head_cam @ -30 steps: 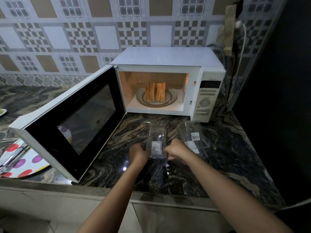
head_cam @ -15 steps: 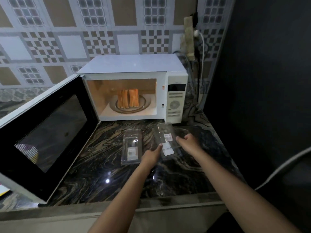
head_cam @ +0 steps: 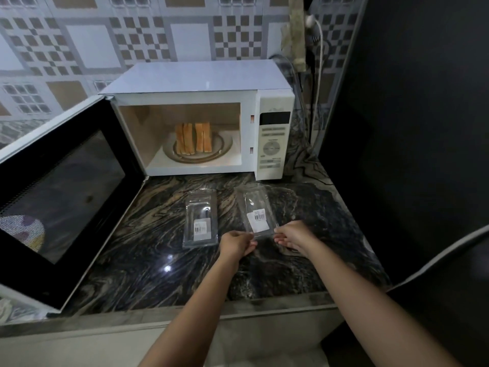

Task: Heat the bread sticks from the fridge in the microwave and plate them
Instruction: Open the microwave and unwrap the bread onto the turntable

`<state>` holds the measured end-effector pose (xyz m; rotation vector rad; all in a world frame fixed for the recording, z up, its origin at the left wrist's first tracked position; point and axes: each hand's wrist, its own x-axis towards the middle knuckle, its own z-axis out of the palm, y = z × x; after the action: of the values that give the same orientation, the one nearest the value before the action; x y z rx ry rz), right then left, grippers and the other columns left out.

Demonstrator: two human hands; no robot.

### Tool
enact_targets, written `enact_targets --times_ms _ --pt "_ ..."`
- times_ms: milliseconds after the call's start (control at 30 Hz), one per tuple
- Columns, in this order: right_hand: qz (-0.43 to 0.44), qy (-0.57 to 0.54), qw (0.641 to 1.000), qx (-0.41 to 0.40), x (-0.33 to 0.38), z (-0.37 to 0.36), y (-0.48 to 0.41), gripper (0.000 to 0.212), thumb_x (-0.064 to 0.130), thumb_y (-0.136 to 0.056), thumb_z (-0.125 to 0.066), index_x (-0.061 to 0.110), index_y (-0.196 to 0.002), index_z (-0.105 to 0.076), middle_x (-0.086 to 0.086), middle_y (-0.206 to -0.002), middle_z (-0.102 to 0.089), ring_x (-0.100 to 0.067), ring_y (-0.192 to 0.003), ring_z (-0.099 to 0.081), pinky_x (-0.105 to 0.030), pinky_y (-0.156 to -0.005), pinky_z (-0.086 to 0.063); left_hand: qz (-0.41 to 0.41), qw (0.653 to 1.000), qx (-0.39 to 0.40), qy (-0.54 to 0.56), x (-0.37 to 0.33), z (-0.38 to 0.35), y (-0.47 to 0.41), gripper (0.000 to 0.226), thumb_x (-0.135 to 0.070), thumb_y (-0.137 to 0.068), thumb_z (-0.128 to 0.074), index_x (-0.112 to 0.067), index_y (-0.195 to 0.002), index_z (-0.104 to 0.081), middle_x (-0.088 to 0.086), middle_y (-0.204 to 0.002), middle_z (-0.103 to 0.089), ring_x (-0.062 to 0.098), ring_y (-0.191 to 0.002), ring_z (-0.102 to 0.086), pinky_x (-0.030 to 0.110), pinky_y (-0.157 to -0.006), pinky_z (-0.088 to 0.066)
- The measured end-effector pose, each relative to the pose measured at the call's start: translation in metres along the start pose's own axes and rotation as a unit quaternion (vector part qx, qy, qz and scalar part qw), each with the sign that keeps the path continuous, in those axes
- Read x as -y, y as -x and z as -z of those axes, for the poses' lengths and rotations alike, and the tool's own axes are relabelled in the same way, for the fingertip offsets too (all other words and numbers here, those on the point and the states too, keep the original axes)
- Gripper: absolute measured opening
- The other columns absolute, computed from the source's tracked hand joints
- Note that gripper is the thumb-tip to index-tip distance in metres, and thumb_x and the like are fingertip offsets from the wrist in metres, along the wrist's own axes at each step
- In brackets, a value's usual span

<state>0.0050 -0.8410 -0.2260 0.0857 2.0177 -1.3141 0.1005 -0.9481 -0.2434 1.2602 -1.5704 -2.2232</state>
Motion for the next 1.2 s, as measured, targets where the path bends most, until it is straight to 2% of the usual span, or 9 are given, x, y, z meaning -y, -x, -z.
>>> enact_targets --times_ms 167,400,500,600,767,833,933,1067,1200 --pt "0.0 0.038 0.998 -0.042 -0.003 -0.001 -0.003 0.024 -0.004 -0.088 -0.048 -0.001 -0.066 -0.056 -0.006 -0.05 -0.06 0.0 -0.024 -0.047 -0.01 -0.029 -0.036 0.032 0.999 0.005 0.004 -0.003 0.002 0.004 0.014 0.011 -0.081 -0.061 0.001 -0.074 -0.053 0.016 -0.067 -0.058 0.02 -0.061 -0.058 0.018 -0.049 -0.055" --pt "0.001 0.045 0.998 -0.041 -0.004 0.002 0.001 0.023 -0.004 -0.085 -0.048 -0.002 -0.065 -0.059 -0.009 -0.06 -0.062 -0.001 -0.025 -0.048 -0.01 -0.031 -0.037 0.052 0.999 -0.012 0.0 -0.008 0.0 0.006 0.02 0.014 -0.079 -0.062 0.0 -0.071 -0.05 0.011 -0.047 -0.059 0.011 -0.033 -0.057 0.019 -0.04 -0.053" --pt "0.01 0.079 0.996 -0.04 -0.005 0.004 0.005 0.024 -0.002 -0.083 -0.049 0.001 -0.061 -0.058 -0.005 -0.05 -0.062 -0.002 -0.024 -0.047 -0.009 -0.029 -0.031 0.007 0.996 -0.029 -0.079 -0.003 -0.002 0.008 0.015 0.002 -0.083 -0.065 -0.001 -0.07 -0.057 0.01 -0.058 -0.062 0.012 -0.043 -0.06 0.02 -0.048 -0.054" --pt "0.04 0.179 0.982 -0.034 -0.003 0.006 0.007 0.024 0.006 -0.083 -0.053 0.007 -0.059 -0.056 -0.005 -0.056 -0.059 -0.01 -0.039 -0.05 -0.016 -0.041 -0.038 -0.113 0.953 -0.079 -0.271 0.0 0.004 0.019 0.016 -0.021 -0.086 -0.065 -0.006 -0.082 -0.067 0.003 -0.073 -0.065 0.015 -0.069 -0.061 0.025 -0.062 -0.048" --pt "0.143 0.269 0.945 -0.12 0.005 0.009 0.013 0.026 0.025 -0.086 -0.056 0.013 -0.064 -0.047 -0.005 -0.065 -0.048 -0.016 -0.059 -0.046 -0.025 -0.052 -0.031 -0.321 0.892 -0.188 -0.258 -0.007 0.028 0.043 0.022 -0.018 -0.091 -0.058 -0.006 -0.108 -0.058 0.002 -0.106 -0.051 0.014 -0.099 -0.048 0.019 -0.084 -0.037" --pt "0.177 0.234 0.946 -0.135 0.009 0.006 0.015 0.029 0.03 -0.088 -0.058 0.005 -0.102 -0.057 -0.013 -0.102 -0.059 -0.024 -0.093 -0.057 -0.024 -0.071 -0.038 -0.319 0.882 -0.239 -0.25 -0.013 0.044 0.042 0.034 -0.021 -0.09 -0.058 -0.007 -0.12 -0.051 0.004 -0.121 -0.044 0.016 -0.115 -0.04 0.027 -0.097 -0.036" --pt "0.168 0.215 0.957 -0.099 0.011 -0.005 0.015 0.072 0.042 -0.087 -0.06 0.003 -0.141 -0.033 -0.014 -0.143 -0.038 -0.029 -0.129 -0.042 -0.032 -0.1 -0.038 -0.271 0.875 -0.29 -0.279 -0.021 0.069 0.029 0.06 -0.032 -0.084 -0.065 -0.008 -0.133 -0.041 0.012 -0.139 -0.039 0.027 -0.131 -0.033 0.041 -0.107 -0.032" --pt "0.15 0.211 0.964 -0.062 0.008 -0.024 0.007 0.102 0.051 -0.077 -0.068 0.009 -0.15 -0.011 -0.011 -0.157 -0.014 -0.028 -0.143 -0.019 -0.043 -0.115 -0.025 -0.201 0.907 -0.235 -0.286 -0.023 0.089 0.013 0.1 -0.049 -0.073 -0.072 -0.009 -0.148 -0.018 0.014 -0.153 -0.022 0.031 -0.142 -0.019 0.049 -0.113 -0.024" --pt "0.164 0.173 0.969 -0.068 0.005 -0.036 -0.001 0.107 0.049 -0.069 -0.076 0.013 -0.148 -0.014 -0.011 -0.154 -0.023 -0.029 -0.139 -0.028 -0.046 -0.111 -0.032 -0.175 0.923 -0.191 -0.285 -0.026 0.098 -0.006 0.118 -0.06 -0.061 -0.075 -0.018 -0.15 -0.01 0.012 -0.155 -0.02 0.031 -0.142 -0.02 0.05 -0.113 -0.026"
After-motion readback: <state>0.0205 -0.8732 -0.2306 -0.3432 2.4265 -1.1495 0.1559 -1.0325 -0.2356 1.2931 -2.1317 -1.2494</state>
